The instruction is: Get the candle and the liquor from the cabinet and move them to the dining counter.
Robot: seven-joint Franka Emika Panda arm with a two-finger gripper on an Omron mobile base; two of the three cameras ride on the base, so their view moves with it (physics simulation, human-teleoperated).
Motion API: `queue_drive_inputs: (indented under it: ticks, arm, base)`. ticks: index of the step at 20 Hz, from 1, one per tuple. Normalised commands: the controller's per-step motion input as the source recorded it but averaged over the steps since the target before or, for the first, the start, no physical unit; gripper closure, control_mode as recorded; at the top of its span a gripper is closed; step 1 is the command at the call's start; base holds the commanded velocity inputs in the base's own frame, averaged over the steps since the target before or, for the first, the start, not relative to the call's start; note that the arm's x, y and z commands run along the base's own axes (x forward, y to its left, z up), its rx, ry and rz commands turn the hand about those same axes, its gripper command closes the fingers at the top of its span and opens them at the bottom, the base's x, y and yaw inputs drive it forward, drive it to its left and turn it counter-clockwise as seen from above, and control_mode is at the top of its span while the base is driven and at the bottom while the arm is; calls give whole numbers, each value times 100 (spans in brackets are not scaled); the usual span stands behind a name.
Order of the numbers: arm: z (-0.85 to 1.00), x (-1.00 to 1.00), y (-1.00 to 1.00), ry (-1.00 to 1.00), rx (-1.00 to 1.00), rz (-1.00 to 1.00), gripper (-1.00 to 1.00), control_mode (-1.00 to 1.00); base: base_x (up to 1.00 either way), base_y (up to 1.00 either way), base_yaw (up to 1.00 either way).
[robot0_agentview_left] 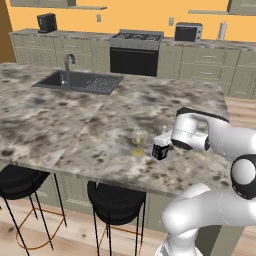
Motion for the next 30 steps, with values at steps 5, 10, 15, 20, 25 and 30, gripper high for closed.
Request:
queue_drive_inputs:
  ticks: [5, 10, 15, 20, 25, 30]
  arm:
    - [-23, 29, 1, -9, 0, 0, 100, -100]
    - [-23, 15, -1, -4, 0, 0, 100, -100]
    - [-26, -8, -14, -5, 2, 0, 100, -100]
    - [-24, -17, -24, 0, 5, 0, 100, -100]
    - [-25, -17, -9, 1, 1, 0, 100, -100]
    - [-29, -32, -5, 0, 0, 0, -100, -100]
  base:
    - [0, 0, 0]
    - [0, 0, 0]
    - [0, 0, 0]
    - [0, 0, 0]
    - [0, 0, 0]
    - [0, 0, 0]
